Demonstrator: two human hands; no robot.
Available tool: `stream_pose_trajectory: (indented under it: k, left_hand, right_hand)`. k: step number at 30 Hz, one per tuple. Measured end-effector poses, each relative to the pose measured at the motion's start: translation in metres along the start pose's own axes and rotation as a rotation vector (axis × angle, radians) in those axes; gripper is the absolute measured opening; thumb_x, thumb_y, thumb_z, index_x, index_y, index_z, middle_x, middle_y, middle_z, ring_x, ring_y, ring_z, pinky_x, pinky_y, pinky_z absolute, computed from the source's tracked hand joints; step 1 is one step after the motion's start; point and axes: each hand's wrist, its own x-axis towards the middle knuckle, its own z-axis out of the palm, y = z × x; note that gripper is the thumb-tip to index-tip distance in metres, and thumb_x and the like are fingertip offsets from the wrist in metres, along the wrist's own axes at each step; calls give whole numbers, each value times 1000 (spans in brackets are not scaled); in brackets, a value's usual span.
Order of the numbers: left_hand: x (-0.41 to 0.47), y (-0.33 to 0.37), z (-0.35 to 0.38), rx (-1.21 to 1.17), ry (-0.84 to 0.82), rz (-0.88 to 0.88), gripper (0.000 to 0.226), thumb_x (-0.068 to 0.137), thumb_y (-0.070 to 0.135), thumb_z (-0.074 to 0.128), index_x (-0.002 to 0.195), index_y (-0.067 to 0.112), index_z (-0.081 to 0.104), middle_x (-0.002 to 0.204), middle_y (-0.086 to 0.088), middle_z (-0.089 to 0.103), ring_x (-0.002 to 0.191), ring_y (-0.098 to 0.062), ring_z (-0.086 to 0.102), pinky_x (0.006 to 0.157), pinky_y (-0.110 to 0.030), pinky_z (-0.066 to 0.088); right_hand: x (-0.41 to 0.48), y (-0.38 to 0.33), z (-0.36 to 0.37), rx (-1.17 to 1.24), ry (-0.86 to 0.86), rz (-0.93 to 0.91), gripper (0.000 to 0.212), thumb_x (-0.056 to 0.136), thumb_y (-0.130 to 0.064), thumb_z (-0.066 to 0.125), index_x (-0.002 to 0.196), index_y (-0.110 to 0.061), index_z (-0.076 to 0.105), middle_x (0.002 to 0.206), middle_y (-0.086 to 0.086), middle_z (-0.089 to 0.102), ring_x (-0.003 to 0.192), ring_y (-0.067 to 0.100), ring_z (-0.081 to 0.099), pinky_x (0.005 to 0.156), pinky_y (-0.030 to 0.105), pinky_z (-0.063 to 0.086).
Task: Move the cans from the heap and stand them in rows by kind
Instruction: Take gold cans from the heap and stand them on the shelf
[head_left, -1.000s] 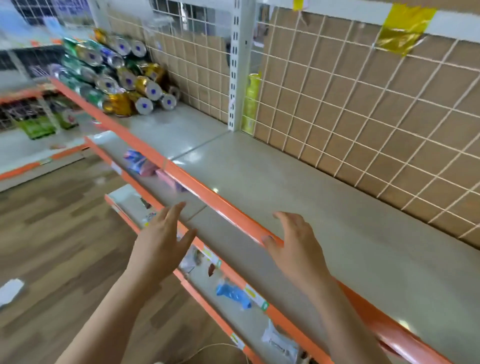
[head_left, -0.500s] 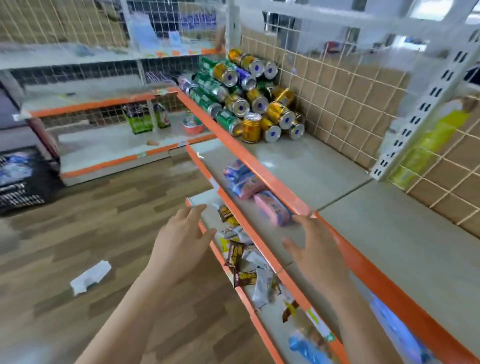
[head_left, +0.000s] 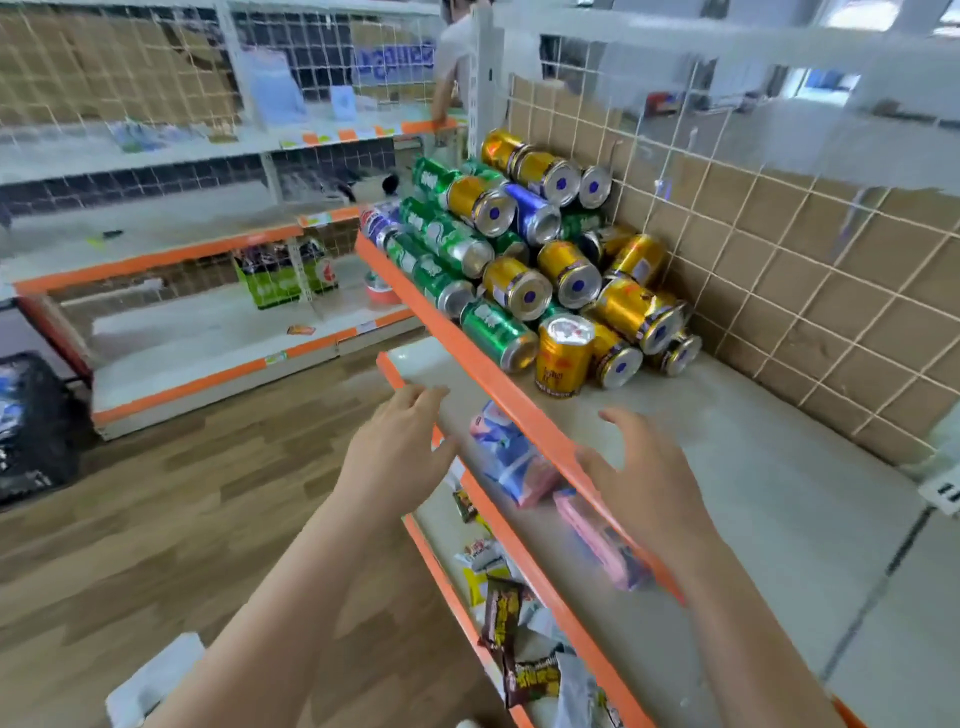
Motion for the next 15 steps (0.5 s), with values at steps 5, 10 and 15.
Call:
stream_pose_trajectory:
  k: [5,10,15]
  left_hand:
    - [92,14,-7,16,-8,149,55,93,40,49,142,21,32,141,0,39,125,-24,42,92,-39,42]
    - [158,45,4,7,-56,348,57,93,40,50,143,23,31,139,-1,42,124,-23,43,92,-36,41]
    - [202,73,23,-26,-239,608,58,92,45,47,144,28,28,139,3,42,127,-21,42,94,-35,40]
  right_hand:
    - [73,-8,-9,-59,70,8,47,86,-31,64,128,-14,51,126,9,51,120,26,45,95,31,32]
    - [125,-7,-18,-114,187,62,46,86,-33,64,127,-16,52,127,6,52,120,25,44,97,33,34]
    - [172,1,-23,-193,229,154,47,86,-34,62,129,-17,51,124,8,52,116,27,45,97,34,35]
